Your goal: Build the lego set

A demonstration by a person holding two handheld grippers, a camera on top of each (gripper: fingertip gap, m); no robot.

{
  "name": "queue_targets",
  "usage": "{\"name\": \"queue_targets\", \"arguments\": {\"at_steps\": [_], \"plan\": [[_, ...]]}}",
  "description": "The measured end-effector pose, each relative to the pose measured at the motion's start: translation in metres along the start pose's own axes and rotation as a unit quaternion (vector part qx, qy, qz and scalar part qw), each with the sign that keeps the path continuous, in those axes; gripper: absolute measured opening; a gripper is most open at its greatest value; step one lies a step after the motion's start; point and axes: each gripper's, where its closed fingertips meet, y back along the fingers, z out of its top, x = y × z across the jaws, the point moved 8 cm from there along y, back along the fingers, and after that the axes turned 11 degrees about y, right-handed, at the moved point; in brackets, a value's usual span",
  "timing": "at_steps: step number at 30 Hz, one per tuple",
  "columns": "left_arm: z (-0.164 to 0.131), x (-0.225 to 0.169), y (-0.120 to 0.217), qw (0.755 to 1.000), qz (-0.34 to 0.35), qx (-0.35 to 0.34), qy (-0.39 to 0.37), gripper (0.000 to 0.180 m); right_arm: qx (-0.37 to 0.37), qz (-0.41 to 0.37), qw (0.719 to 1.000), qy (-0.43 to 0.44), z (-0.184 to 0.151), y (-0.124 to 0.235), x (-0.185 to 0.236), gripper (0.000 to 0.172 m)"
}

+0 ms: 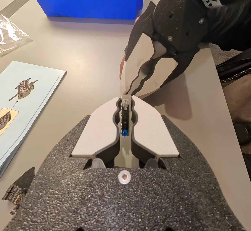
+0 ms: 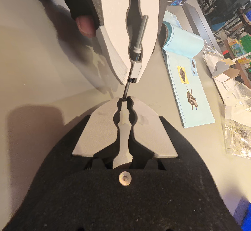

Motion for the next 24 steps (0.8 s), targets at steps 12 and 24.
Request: {"name": "queue_targets", "arguments": {"at_steps": [12, 24], "plan": [[0.004, -0.002, 0.002, 0.998, 0.021, -0.030, -0.043, 0.012, -0.016, -0.004, 0.997, -0.070, 0.000, 0.004, -0.009, 0.007], [0.012, -0.008, 0.010, 0.989, 0.069, -0.078, -0.108, 0.012, -0.032, -0.078, 0.991, -0.107, 0.010, 0.011, -0.016, 0.006]]}}
